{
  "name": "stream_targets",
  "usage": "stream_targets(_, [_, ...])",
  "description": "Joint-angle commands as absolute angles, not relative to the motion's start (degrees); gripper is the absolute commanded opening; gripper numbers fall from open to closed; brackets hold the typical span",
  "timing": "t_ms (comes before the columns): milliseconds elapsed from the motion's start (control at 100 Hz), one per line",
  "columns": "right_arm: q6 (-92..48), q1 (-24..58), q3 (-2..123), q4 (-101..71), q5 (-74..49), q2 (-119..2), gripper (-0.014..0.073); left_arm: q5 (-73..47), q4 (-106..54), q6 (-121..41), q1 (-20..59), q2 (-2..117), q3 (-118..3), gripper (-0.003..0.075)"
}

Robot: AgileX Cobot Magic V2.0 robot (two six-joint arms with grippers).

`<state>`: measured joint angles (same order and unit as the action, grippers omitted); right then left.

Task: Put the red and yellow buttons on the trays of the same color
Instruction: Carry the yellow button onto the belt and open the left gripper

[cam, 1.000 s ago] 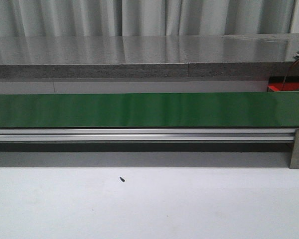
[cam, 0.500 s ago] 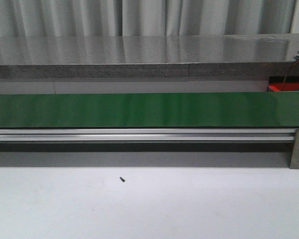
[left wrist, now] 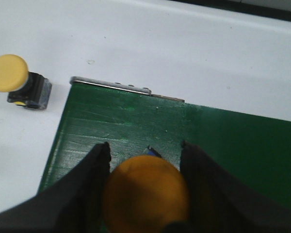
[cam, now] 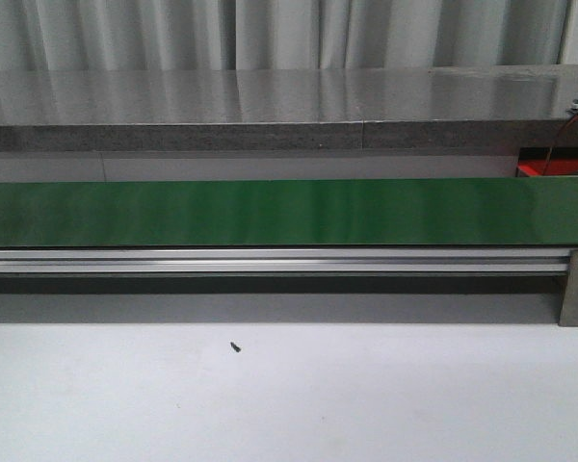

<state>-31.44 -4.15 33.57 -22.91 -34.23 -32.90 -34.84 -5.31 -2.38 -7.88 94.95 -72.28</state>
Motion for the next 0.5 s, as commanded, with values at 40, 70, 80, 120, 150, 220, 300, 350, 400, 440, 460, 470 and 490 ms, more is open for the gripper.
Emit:
stream_targets(40, [-31.31,-4.28,34.93,-24.12,-30.19,-32.89,-0.0096,-31.9,-5.91,-2.48,-7.15,95.18,-74.01,0.0138])
stream_targets(70, [-31.31,-4.28,34.93,-24.12,-30.19,-32.89,-0.0096,-32.02,-5.91,-2.48,-7.15,95.58,-74.01,0.0138])
stream_targets(80, [-31.31,-4.28,34.93,-24.12,-30.19,-32.89,-0.0096,-32.0,-5.91,-2.48,-7.15,95.81,-74.01,0.0138])
stream_targets(120, [-31.31,-4.28,34.93,-24.12,-30.19,-32.89,-0.0096,-32.16,-5.91,-2.48,-7.15,96.23,-74.01,0.0138])
stream_targets(150, [-31.31,-4.28,34.93,-24.12,-30.19,-32.89,-0.0096,-32.41,-5.91,-2.48,-7.15,96.61,-74.01,0.0139])
stream_targets(220, [-31.31,-4.28,34.93,-24.12,-30.19,-32.89,-0.0096,-32.54,-5.91,-2.48,-7.15,97.21,-74.01,0.0142])
stream_targets(300, [-31.31,-4.28,34.93,-24.12,-30.19,-32.89,-0.0096,-32.96,-5.91,-2.57,-7.15,97.34,-74.01,0.0179])
stream_targets(350, [-31.31,-4.28,34.93,-24.12,-30.19,-32.89,-0.0096,-33.03,-5.91,-3.19,-7.15,97.34,-74.01,0.0249])
stream_targets(400, [-31.31,-4.28,34.93,-24.12,-30.19,-32.89,-0.0096,-33.45,-6.37,-4.2,-7.04,97.23,-74.01,0.0341])
stream_targets(440, [-31.31,-4.28,34.93,-24.12,-30.19,-32.89,-0.0096,-33.7,-6.49,-4.56,-7.05,96.98,-74.01,0.0415])
stream_targets(460, [-31.31,-4.28,34.93,-24.12,-30.19,-32.89,-0.0096,-33.71,-6.64,-4.54,-7.02,96.75,-74.01,0.0459])
stream_targets(470, [-31.31,-4.28,34.93,-24.12,-30.19,-32.89,-0.0096,-33.84,-6.64,-4.54,-6.92,96.76,-74.01,0.0488])
stream_targets(490, [-31.31,-4.28,34.93,-24.12,-30.19,-32.89,-0.0096,-33.82,-6.74,-4.54,-6.79,96.45,-74.01,0.0528])
